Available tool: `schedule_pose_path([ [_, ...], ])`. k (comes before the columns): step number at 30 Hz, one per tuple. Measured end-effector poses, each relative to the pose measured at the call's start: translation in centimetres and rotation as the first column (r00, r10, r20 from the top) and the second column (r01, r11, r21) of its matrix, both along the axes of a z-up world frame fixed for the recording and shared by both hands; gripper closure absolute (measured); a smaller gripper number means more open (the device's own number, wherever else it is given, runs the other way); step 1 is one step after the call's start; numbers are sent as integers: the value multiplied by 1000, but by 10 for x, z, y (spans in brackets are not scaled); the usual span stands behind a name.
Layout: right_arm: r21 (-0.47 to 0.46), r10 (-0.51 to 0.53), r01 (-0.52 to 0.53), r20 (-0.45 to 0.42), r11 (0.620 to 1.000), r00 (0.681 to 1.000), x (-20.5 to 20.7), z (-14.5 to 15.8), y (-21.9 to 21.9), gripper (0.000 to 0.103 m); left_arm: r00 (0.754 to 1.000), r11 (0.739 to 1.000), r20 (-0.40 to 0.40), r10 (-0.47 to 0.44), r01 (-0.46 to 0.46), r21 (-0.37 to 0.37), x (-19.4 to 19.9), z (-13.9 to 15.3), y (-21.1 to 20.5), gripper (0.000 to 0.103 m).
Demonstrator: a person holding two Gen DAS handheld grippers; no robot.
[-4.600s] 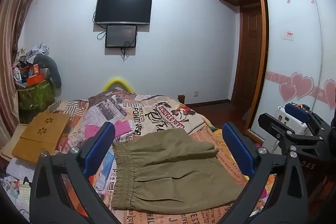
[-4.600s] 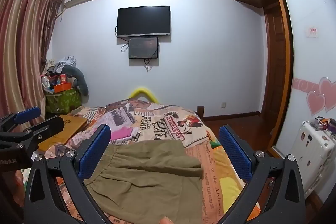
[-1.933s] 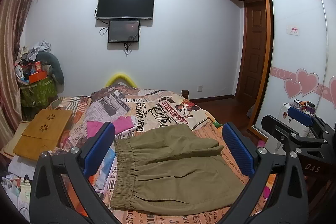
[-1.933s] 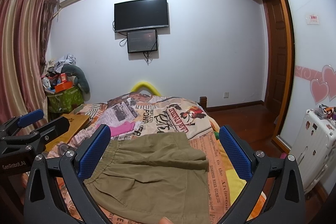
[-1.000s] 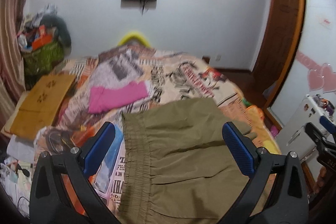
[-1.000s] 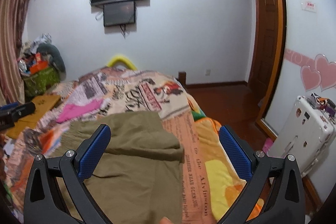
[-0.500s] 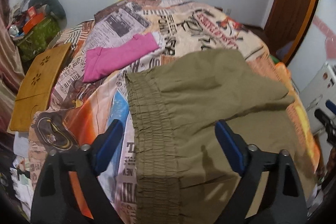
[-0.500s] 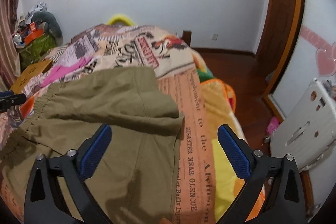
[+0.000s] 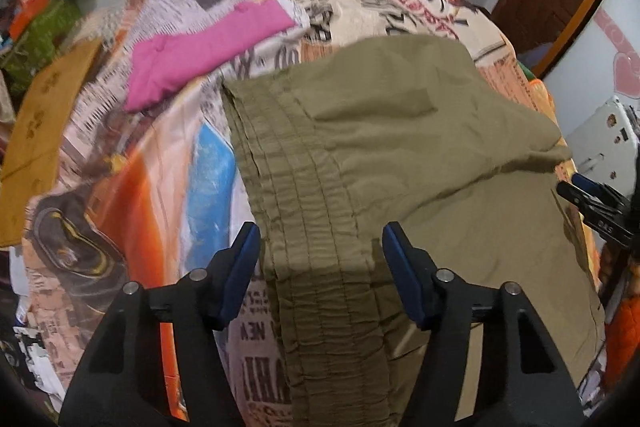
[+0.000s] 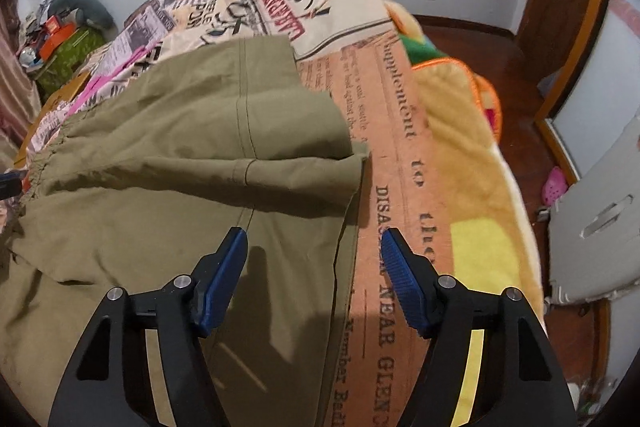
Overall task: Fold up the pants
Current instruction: 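Lower the left tool to the waistband while the right tool reaches the leg hem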
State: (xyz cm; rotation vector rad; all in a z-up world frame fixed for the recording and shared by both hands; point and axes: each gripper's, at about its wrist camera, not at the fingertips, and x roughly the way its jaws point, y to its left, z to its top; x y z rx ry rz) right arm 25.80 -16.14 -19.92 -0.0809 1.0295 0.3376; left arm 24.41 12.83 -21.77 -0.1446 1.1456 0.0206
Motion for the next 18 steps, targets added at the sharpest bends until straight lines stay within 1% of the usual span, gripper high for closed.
schedule_pose_path([
  [2, 5, 24, -24, -15, 1000, 1000, 2, -5, 2, 37, 1000, 1000, -25, -4, 4, -11, 1, -7, 2, 40],
  [3, 11, 36, -35, -23, 999, 999, 3, -7, 3, 39, 999, 1000, -39, -2, 2, -18, 1, -12, 3, 40],
  [4, 17, 43, -42, -29, 999, 999, 4, -9, 4, 41, 999, 1000, -49, -1, 0, -28, 2, -16, 4, 39],
  [6, 47, 57, -54, -49, 997, 997, 7, -12, 5, 52, 998, 998, -61, 4, -8, -56, 3, -20, 7, 39],
  [8, 78, 48, -43, -56, 996, 997, 11, -14, 3, 52, 998, 998, -63, 5, -9, -66, 4, -20, 8, 39],
  [11, 96, 38, -32, -62, 995, 997, 16, -18, 1, 53, 998, 999, -66, -8, 5, -54, 8, -21, 7, 39],
  [13, 119, 39, -30, -71, 992, 997, 19, -19, 1, 55, 998, 999, -61, -16, 14, -43, 11, -22, 5, 40],
  [15, 144, 44, -32, -83, 989, 996, 21, -21, 0, 60, 998, 999, -55, -29, 28, -16, 12, -23, 3, 41],
  [16, 152, 45, -32, -87, 988, 995, 22, -22, 0, 61, 998, 999, -50, -41, 41, 10, 11, -23, -1, 41],
  [18, 161, 53, -38, -88, 986, 995, 21, -24, 0, 70, 998, 998, -36, -52, 53, 24, 8, -23, -2, 46],
])
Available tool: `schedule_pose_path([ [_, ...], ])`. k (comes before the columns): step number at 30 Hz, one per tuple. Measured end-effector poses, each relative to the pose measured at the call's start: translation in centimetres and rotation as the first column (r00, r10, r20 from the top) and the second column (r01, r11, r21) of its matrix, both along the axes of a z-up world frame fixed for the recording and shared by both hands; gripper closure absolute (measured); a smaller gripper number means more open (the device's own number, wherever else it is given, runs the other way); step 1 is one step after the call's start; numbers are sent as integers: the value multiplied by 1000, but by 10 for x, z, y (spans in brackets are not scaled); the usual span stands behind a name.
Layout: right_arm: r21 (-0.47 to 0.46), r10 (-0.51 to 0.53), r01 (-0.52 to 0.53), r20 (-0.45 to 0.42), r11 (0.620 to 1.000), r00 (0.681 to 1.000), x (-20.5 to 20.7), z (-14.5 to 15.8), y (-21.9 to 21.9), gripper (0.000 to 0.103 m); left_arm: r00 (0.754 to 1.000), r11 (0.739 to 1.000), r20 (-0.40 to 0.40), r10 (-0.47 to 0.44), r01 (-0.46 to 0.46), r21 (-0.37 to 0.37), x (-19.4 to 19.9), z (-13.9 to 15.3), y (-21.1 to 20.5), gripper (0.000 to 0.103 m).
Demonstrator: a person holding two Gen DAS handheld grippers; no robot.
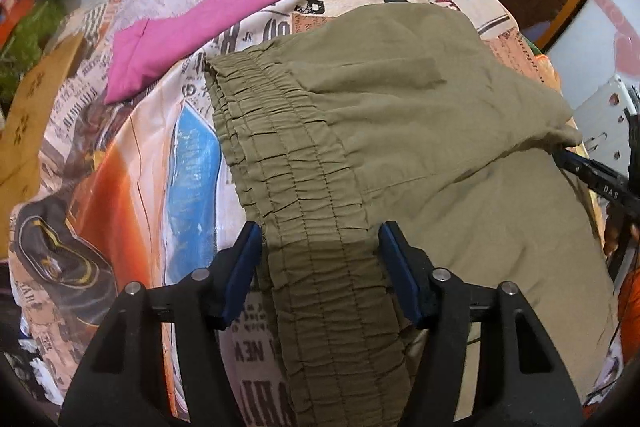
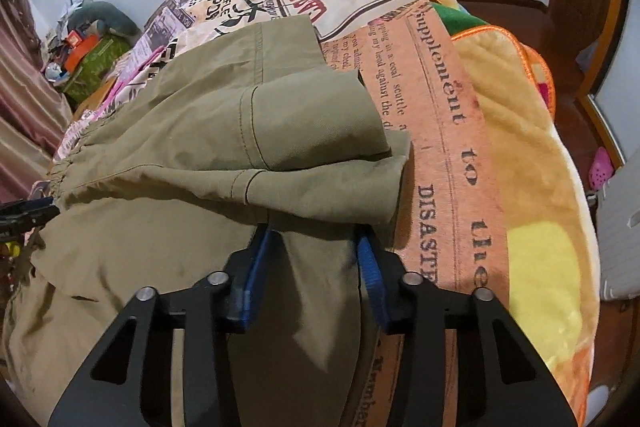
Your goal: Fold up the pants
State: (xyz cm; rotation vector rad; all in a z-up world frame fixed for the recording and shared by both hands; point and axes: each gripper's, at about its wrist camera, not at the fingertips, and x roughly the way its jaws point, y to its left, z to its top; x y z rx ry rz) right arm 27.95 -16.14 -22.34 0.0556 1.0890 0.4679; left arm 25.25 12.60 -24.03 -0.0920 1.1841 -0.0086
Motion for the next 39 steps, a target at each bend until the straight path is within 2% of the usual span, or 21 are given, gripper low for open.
schedule_pose_path([
  [1, 0, 3, -3, 4, 1000, 1000, 0, 0, 1, 73, 1000, 1000, 7, -5, 5, 13, -1, 1, -2, 46],
  [3, -17, 9, -9, 16, 1000, 1000, -1, -1, 2, 92, 1000, 999, 14, -5, 4, 37, -2, 0, -4, 47],
  [6, -64, 14, -11, 49, 998, 999, -3, 0, 6, 95, 999, 997, 33, -7, 4, 80, -3, -2, -7, 47],
  [11, -177, 38, -18, 113, 984, 993, -10, 6, 10, 98, 999, 996, 48, 10, -15, 87, -6, -1, -6, 47],
  [17, -159, 4, 10, 90, 987, 996, -10, 5, 6, 99, 997, 995, 75, 2, -10, 104, -9, -5, -6, 43],
  [23, -115, -28, 34, 56, 993, 998, -11, 0, 0, 99, 996, 997, 84, 4, -11, 82, -11, -5, -4, 41],
  [28, -156, 23, -15, 49, 988, 999, -15, 12, 2, 98, 998, 999, 57, 4, -7, 52, -14, 7, 0, 42],
  [30, -144, 18, -9, 61, 990, 998, -18, 21, -5, 96, 997, 999, 71, 13, -15, 31, -17, 17, 4, 42],
  [34, -119, -20, 30, 85, 992, 996, -16, 41, -17, 96, 993, 998, 109, 36, -42, 45, -10, 32, 13, 42],
  [39, -81, -46, 57, 136, 995, 990, 1, 59, -19, 70, 995, 998, 79, 64, -65, 5, 14, 26, 22, 42],
])
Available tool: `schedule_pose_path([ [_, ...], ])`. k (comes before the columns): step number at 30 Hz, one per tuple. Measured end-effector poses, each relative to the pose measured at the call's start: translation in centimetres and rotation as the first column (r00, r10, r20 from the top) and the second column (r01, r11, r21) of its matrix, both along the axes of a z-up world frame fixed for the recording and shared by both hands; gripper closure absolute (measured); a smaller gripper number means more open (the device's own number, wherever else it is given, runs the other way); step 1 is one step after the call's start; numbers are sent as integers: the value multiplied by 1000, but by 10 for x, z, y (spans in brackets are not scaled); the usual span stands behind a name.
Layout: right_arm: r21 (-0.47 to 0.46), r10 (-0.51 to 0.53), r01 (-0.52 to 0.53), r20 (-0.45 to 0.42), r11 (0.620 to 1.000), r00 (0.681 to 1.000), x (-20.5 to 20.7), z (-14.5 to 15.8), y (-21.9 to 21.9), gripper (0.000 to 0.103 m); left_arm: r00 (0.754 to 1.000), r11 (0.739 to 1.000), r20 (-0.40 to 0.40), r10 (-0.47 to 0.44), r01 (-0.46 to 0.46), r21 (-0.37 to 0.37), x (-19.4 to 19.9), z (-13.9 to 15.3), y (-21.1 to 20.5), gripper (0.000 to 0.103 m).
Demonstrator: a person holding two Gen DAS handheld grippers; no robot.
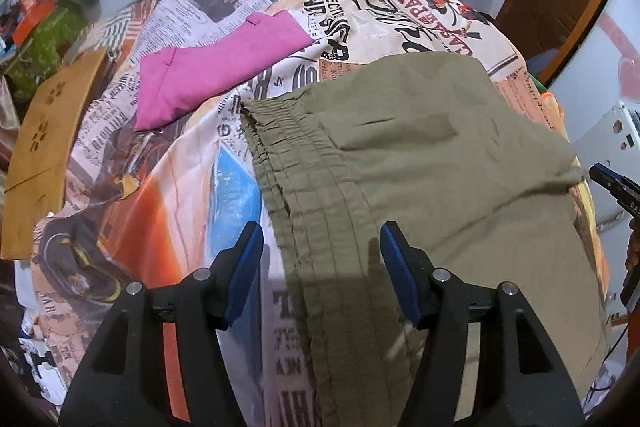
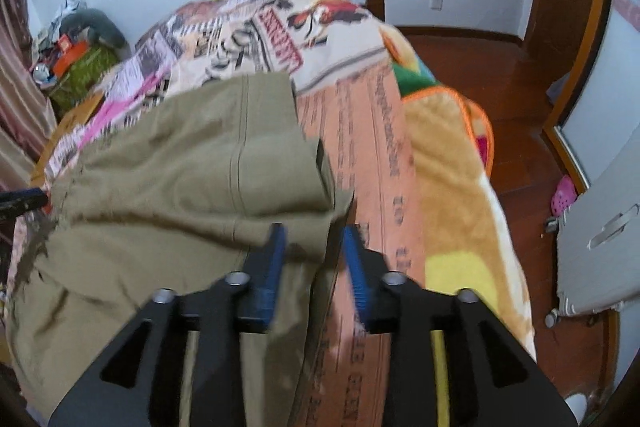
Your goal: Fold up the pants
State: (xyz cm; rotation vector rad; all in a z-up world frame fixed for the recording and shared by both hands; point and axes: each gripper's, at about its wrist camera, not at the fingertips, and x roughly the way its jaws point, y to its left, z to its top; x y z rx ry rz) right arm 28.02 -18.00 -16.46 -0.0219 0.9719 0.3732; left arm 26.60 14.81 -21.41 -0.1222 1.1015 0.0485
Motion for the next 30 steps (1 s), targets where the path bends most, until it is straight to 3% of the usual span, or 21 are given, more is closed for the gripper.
schedule_pose_path([
  [4, 1, 19, -19, 0, 1000, 1000, 16, -4, 10, 70, 999, 1000, -42, -2, 3, 14, 20, -16, 0, 42],
  [8, 3, 47, -47, -31, 999, 998, 33, -19, 17, 70, 996, 999, -89, -3, -1, -39, 32, -33, 7, 42],
  [14, 55, 72, -68, -78, 996, 994, 47, -36, 23, 71, 997, 1000, -76, -13, 11, -26, 30, -36, 4, 42],
  [16, 66, 75, -70, -80, 995, 994, 48, -37, 23, 82, 998, 1000, -61, -23, 24, 14, 29, -33, -1, 46],
  [17, 63, 75, -70, -81, 996, 994, 48, -37, 24, 91, 998, 998, -52, -41, 43, 35, 28, -32, -6, 53],
  [23, 71, 114, -113, -22, 991, 993, 44, -16, 26, 97, 996, 979, -22, -84, 87, 182, 25, -31, -22, 55],
  [30, 64, 151, -157, 97, 986, 984, 54, 36, 36, 98, 999, 990, -7, -38, 39, 135, 22, -35, -12, 54],
])
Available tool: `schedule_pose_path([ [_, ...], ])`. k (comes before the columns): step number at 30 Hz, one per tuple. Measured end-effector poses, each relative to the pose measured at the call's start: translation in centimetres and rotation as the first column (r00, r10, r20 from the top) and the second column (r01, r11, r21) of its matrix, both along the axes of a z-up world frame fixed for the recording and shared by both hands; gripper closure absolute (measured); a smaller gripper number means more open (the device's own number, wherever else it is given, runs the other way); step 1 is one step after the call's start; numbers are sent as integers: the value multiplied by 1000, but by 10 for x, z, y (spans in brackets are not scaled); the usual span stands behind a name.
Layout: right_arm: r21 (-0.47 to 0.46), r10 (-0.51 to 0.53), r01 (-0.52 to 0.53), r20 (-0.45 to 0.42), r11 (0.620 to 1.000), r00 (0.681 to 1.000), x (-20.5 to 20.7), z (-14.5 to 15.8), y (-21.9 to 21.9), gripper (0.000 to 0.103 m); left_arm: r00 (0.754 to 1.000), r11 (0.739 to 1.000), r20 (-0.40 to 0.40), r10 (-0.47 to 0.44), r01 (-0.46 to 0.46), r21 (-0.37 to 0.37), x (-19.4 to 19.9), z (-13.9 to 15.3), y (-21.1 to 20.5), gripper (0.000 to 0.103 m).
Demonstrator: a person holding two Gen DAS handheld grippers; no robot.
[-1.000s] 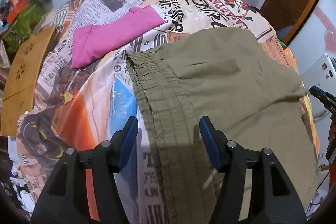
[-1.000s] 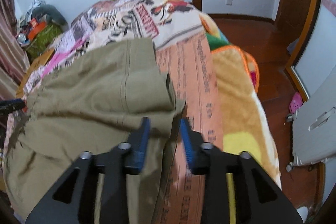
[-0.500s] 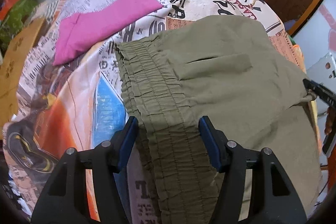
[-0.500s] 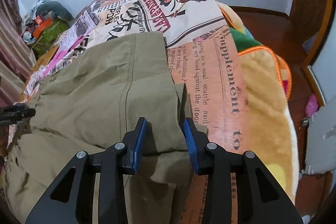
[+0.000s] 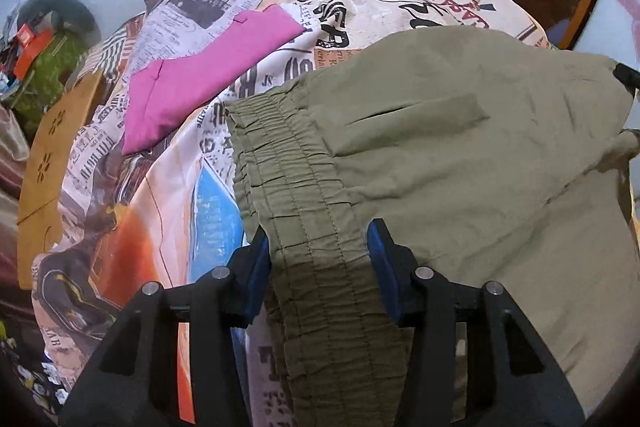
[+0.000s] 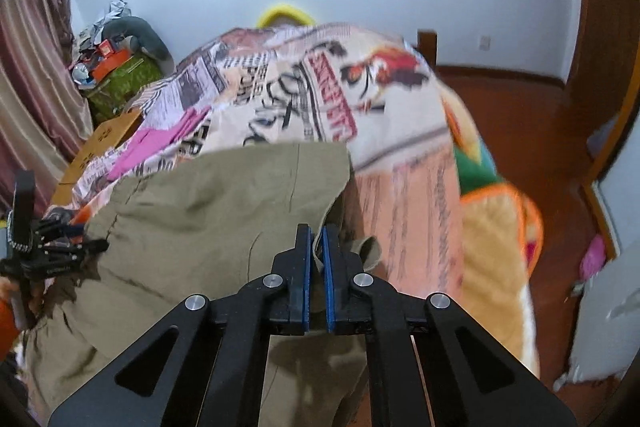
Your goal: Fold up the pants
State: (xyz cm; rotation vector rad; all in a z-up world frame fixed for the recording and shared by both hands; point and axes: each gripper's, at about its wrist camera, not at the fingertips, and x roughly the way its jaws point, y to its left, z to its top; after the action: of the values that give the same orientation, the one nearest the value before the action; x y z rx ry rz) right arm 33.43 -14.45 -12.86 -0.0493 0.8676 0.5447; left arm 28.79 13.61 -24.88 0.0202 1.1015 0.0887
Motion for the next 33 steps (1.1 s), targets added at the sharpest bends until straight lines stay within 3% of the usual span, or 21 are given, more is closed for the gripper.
schedule_pose_path([
  [2, -27, 1, -1, 2, 1000, 1000, 5, -2, 2, 98, 1000, 1000, 1, 0, 0, 4, 0, 0, -1, 54],
  [6, -98, -18, 13, -54, 995, 998, 12, -34, 5, 99, 1000, 1000, 3, 1, -1, -7, 0, -2, -1, 53],
  [9, -86, -57, 47, -120, 995, 991, 15, -50, -3, 99, 1000, 1000, 1, -1, 1, -13, -1, -5, 0, 52],
  [15, -80, -44, 41, -38, 996, 998, 8, -18, 3, 99, 1000, 1000, -7, 0, 0, 1, -1, -4, -3, 51],
  [20, -75, -60, 58, -25, 996, 998, 10, -7, -3, 98, 1000, 1000, 0, -10, 10, -3, -8, 2, -1, 50],
  [23, -207, -123, 137, 83, 969, 989, 6, -5, -9, 98, 1000, 1000, 3, -5, 5, -6, -17, 7, 7, 48],
  [26, -172, -149, 155, 50, 973, 988, 9, -2, -27, 98, 999, 997, 14, 43, -42, -68, -24, 19, 20, 48],
  [31, -170, -127, 131, 30, 977, 991, 11, 1, -26, 97, 992, 993, 82, 94, -87, -81, -18, 46, 36, 46],
  [33, -165, -106, 108, 24, 980, 994, 14, 1, -16, 91, 989, 992, 92, 117, -111, -63, -9, 52, 43, 45],
])
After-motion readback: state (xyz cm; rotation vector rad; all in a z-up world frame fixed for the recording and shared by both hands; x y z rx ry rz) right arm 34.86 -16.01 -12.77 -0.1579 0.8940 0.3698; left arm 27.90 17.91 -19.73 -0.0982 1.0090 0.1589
